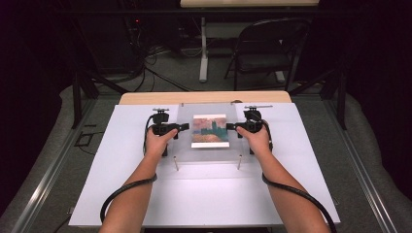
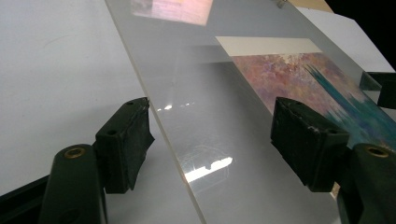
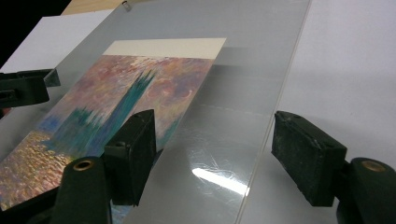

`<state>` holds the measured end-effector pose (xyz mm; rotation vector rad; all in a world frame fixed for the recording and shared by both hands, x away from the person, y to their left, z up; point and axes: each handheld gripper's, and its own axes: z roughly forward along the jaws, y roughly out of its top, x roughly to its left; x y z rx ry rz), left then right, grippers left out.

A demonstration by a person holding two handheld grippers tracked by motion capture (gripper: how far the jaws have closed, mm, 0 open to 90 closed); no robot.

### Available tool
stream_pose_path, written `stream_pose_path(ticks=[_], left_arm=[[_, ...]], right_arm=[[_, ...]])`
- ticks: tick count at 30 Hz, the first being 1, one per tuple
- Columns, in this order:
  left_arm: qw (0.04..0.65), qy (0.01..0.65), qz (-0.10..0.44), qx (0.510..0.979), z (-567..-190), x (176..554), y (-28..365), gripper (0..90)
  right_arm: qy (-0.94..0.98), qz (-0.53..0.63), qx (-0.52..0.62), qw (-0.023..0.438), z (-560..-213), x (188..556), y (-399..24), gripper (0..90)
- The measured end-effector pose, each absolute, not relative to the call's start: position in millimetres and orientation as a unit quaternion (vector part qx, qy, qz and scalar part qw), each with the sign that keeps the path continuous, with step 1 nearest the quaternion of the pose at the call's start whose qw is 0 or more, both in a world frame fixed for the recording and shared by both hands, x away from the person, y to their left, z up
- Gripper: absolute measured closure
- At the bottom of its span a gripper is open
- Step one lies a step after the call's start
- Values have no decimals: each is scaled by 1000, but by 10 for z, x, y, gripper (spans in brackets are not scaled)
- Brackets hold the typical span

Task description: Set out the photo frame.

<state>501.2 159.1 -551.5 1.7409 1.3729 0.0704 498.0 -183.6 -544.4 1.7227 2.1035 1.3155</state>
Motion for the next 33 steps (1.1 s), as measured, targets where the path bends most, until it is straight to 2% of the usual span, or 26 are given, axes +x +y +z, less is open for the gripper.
stream_pose_path(ticks=[2,4,16,33], left_arm=[[448,555,7,701,-5528,5016,1589,268],[445,554,9,703,-5524,5014,1574,254],[434,561,14,705,-5486,5025,1546,257],[458,554,48,693,-5428,4940,1529,265]], right_arm=[[691,438,573,49,-5456,4977,-1841,301],[686,441,578,30,-5472,4977,-1834,285],[692,439,571,39,-5455,4975,-1815,282],[685,453,566,71,-5378,4908,-1778,285]])
